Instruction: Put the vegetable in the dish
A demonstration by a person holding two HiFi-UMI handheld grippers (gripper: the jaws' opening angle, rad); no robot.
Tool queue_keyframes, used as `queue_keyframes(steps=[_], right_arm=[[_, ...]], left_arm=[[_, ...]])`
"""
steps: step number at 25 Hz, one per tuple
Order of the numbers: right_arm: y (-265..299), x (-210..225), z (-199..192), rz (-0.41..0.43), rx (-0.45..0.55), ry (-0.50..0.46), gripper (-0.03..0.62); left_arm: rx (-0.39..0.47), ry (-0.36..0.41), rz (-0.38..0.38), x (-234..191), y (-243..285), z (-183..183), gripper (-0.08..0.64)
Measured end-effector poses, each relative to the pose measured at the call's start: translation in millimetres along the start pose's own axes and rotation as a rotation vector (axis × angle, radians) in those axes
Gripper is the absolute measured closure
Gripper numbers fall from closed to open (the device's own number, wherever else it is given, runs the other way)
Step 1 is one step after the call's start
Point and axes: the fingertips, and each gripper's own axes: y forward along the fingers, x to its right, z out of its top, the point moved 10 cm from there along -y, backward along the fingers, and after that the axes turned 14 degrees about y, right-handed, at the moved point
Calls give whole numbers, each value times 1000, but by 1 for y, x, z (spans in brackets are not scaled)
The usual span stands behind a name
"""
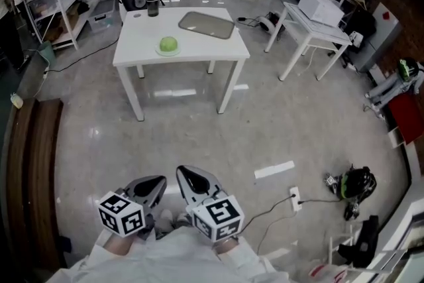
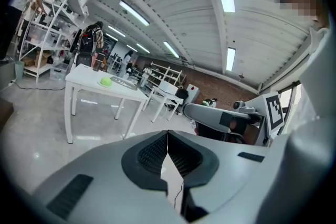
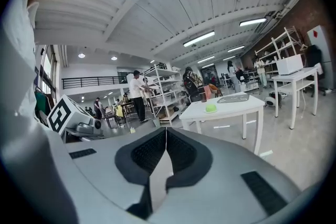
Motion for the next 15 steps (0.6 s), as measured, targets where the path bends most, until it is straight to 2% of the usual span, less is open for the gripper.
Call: queue_keyframes(steps=[8, 15], right_arm=[[4, 18, -5, 18, 0, 21, 577], [45, 44, 17, 7, 31, 54, 577]], left_arm=[[-2, 31, 52, 0, 14, -5, 551], [5, 42, 91, -41, 31, 13, 551]])
